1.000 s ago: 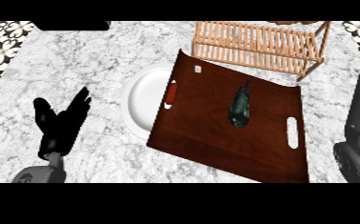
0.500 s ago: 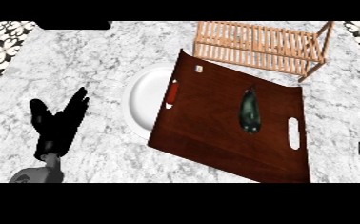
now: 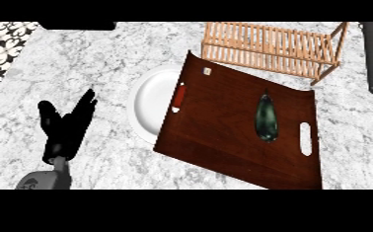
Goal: Pick the croissant from the tray and place it in the tiered shelf
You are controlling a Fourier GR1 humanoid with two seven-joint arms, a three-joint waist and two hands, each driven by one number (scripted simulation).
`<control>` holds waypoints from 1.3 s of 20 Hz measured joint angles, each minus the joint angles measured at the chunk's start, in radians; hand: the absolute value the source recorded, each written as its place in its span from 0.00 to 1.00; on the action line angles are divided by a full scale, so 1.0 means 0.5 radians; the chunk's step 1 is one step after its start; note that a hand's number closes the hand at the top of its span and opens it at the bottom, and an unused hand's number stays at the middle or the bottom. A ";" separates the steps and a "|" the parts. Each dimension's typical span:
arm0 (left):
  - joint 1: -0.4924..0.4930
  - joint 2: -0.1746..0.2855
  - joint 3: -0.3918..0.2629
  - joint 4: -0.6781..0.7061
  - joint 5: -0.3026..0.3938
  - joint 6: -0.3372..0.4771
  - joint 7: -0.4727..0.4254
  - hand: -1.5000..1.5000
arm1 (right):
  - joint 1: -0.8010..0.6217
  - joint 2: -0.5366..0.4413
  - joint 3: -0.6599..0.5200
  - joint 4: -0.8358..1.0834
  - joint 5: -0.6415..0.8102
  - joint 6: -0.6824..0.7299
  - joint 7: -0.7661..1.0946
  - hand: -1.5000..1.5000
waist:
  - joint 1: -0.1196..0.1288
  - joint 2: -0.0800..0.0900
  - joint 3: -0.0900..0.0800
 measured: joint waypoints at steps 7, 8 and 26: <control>-0.019 -0.004 0.022 0.027 0.002 -0.022 0.016 0.50 | -0.019 -0.055 -0.035 0.221 -0.004 -0.125 -0.261 1.00 | -0.004 -0.002 0.002; -0.020 -0.001 0.032 0.037 0.004 -0.027 0.007 0.50 | -0.021 -0.059 -0.039 0.255 -0.007 -0.143 -0.303 1.00 | -0.003 -0.002 0.002; 0.017 0.003 0.073 -0.001 0.002 -0.059 0.002 0.50 | -0.146 -0.051 -0.342 0.422 -0.200 -0.494 -0.287 0.00 | -0.011 -0.004 0.000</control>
